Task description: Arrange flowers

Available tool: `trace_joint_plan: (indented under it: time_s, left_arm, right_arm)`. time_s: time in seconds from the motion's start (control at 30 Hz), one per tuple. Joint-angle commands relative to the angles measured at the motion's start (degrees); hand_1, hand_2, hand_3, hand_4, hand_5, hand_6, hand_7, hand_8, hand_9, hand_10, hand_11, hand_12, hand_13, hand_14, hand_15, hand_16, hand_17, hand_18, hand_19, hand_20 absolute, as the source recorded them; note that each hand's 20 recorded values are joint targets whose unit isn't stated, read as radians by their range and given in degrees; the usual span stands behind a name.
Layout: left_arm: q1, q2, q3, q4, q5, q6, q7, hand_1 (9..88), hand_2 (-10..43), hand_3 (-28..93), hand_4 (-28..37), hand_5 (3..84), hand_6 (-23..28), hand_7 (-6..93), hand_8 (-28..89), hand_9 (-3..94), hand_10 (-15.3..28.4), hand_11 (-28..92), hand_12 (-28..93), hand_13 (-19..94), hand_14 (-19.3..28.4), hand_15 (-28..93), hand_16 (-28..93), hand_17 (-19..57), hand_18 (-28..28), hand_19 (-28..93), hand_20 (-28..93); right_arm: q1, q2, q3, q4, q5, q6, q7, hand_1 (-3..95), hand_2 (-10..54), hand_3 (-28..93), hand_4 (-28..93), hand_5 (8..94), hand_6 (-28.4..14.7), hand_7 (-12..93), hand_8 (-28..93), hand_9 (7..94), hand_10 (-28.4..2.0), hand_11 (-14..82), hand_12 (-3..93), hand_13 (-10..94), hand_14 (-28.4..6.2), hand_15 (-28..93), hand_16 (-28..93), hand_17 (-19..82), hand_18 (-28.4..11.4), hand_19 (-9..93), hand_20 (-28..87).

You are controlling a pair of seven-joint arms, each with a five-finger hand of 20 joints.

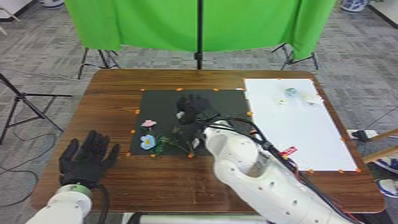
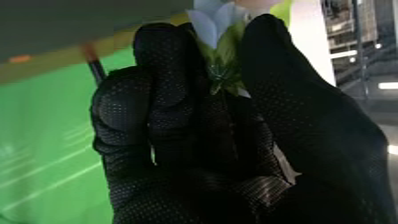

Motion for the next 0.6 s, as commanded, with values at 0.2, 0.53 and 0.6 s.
trace_joint_plan:
  time_s: [0.2, 0.53, 0.6]
  left_arm:
    - [-1.7, 1.25, 2.58, 1.48, 0.77, 0.04, -2.5, 28.0, 18.5, 75, -28.3, 49.4, 6.5, 34.7, -16, 47.0, 15.2, 40, 15, 35, 15.6, 58, -6, -3.2, 15.9, 45, 23]
    - [-2.0, 1.37, 2.86, 1.82, 0.62, -0.14, -2.34, 28.1, 18.6, 75, -28.3, 49.4, 6.5, 35.1, -16, 46.9, 15.2, 40, 15, 35, 15.6, 58, -6, -3.2, 15.8, 45, 23]
    - [-1.8, 1.27, 2.81, 1.67, 0.54, 0.05, -2.31, 28.1, 18.6, 75, -28.3, 49.4, 6.4, 35.2, -16, 46.9, 15.1, 40, 15, 35, 15.6, 58, -6, -3.3, 15.8, 45, 23]
  right_arm:
    - [0.4, -3.4, -6.0, -0.7, -1.9, 2.5, 5.2, 57.8, -9.5, 69, -27, 61.6, -2.3, 45, 9, 72.4, -13.1, 19.1, 48.1, 65, -8.1, 50, 38, 38, -20.4, 84, 35]
    - [0.2, -3.5, -7.0, -0.3, -2.6, 1.0, 6.2, 57.4, -9.5, 69, -27, 62.0, -3.4, 40, 7, 72.3, -13.6, 16.8, 45.3, 64, -8.9, 51, 36, 38, -20.8, 85, 34]
    - [-0.2, -3.5, -6.8, -0.4, -2.9, -0.1, 6.7, 57.3, -9.5, 68, -27, 61.8, -3.7, 37, 6, 72.0, -14.0, 16.3, 43.7, 64, -8.9, 51, 36, 38, -20.9, 85, 34]
